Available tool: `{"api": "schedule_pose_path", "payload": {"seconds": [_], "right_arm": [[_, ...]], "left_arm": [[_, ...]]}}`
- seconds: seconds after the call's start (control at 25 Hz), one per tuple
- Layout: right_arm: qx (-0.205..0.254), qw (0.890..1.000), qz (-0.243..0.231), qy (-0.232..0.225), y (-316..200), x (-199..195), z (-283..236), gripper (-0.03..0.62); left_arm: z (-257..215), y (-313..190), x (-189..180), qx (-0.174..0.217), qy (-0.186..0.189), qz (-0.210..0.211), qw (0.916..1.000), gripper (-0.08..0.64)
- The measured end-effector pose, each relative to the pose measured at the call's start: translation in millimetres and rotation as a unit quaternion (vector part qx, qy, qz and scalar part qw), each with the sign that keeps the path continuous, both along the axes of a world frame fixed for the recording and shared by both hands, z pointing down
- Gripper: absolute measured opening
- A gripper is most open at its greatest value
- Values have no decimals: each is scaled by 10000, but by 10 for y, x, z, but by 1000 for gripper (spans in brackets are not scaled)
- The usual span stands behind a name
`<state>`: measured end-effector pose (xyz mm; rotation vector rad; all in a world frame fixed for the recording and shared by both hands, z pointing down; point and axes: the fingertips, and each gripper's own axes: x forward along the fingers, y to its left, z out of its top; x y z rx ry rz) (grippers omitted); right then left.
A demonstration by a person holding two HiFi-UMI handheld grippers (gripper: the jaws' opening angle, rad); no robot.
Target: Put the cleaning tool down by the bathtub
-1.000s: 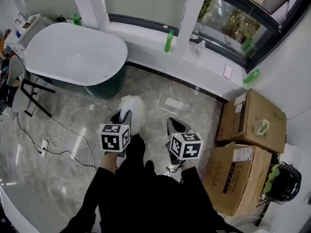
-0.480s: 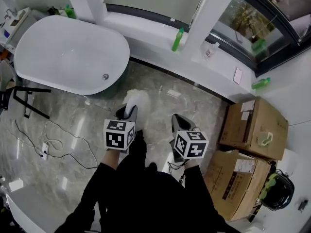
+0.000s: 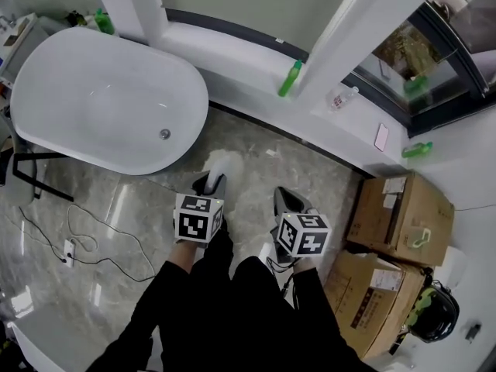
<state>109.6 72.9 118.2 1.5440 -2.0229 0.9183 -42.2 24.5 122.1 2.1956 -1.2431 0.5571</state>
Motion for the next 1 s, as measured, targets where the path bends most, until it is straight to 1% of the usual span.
{"api": "schedule_pose_path", "payload": {"seconds": [0.12, 0.2, 0.44, 0.6, 0.8, 1.0], "right_arm": [[-89, 9999, -77, 73, -133, -18, 96, 0], [-148, 9997, -109, 133, -214, -2, 171, 0], [-251, 9990, -277, 237, -483, 6, 453, 0], [-294, 9984, -407, 267, -718, -19, 768, 0], [-382, 9972, -600, 241, -989, -61, 1251, 0], [-507, 9958, -753, 136, -1278, -79, 1903, 0]], "left_arm": [[85, -123, 24, 28, -94, 88, 9999, 98], [138, -214, 52, 26, -79, 101, 9999, 98], [428, -497, 85, -90, 14, -16, 10000, 98], [683, -764, 109, -32, -107, -29, 9999, 98], [1147, -1026, 157, -73, -127, -96, 9998, 98], [1803, -1291, 207, -192, -77, -189, 9996, 98]]}}
